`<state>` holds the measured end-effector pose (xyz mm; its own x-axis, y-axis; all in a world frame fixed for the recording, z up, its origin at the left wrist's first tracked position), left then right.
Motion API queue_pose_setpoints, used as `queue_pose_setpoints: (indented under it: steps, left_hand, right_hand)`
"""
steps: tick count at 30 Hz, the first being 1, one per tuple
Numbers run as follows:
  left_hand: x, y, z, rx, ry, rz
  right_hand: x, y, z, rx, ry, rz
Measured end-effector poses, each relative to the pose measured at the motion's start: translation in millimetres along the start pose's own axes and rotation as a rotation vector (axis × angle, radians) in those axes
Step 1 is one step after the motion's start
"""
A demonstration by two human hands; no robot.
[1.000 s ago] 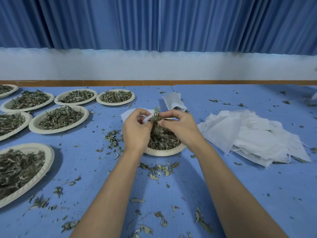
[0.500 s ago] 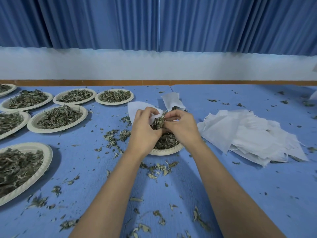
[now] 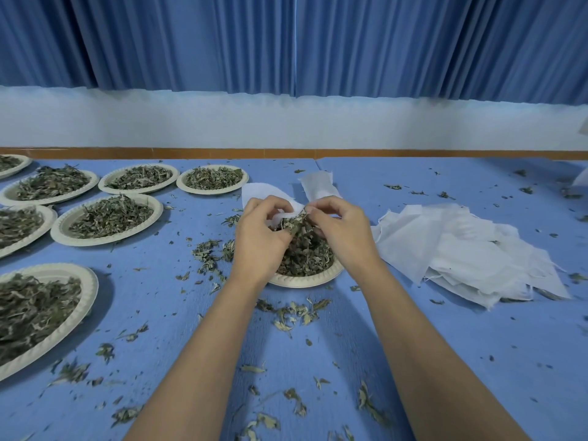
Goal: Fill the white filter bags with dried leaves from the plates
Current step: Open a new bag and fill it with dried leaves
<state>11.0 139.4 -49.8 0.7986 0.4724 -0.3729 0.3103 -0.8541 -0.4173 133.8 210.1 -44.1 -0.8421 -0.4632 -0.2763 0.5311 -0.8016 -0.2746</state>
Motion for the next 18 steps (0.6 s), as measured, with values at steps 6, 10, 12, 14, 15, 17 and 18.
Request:
queue_pose_setpoints:
  steps: [6,10,12,14,15,17,18]
  left_hand:
    - [-4.7,-0.8,-2.8,0.001,0.125,-0.028]
    - [-6.3,-0.8,-1.1,-0.033,0.120,-0.042]
    - [-7.7,-1.1,0.2,-0.058,0.129,-0.069]
    - [-8.6,0.2,0.3,-0.082,0.153,-0.092]
    - [-8.6,1.2,-0.4,-0.089,0.158,-0.103]
    - [-8.2,2.8,-1.0,-0.101,0.149,-0.125]
    - [-8.2,3.1,0.0,-0.114,0.146,-0.135]
  right_hand:
    - [-0.8,1.4,1.1,-0.002,-0.140,0.005]
    - [1.0,4.7,3.5,-0.021,-0.137,0.005]
    - [4.0,7.2,5.4,-0.046,-0.086,0.006]
    - [7.2,9.0,6.8,-0.072,-0.032,-0.010]
    - [8.8,9.8,7.2,-0.078,-0.010,-0.017]
    - [11.7,10.6,7.0,-0.082,0.017,-0.019]
    - [12.8,10.7,7.1,-0.079,0.025,-0.013]
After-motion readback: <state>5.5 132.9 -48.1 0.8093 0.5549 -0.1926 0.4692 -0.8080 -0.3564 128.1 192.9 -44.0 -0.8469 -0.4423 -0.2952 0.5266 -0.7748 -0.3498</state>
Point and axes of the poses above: each hand's wrist, its own y-axis away from the middle knuckle, its own x-axis out of the palm, z = x × y, the point moved 5 cm from there along -y, towards the middle knuckle, and after that the axes turned 13 degrees about z, right-handed, at the moved point
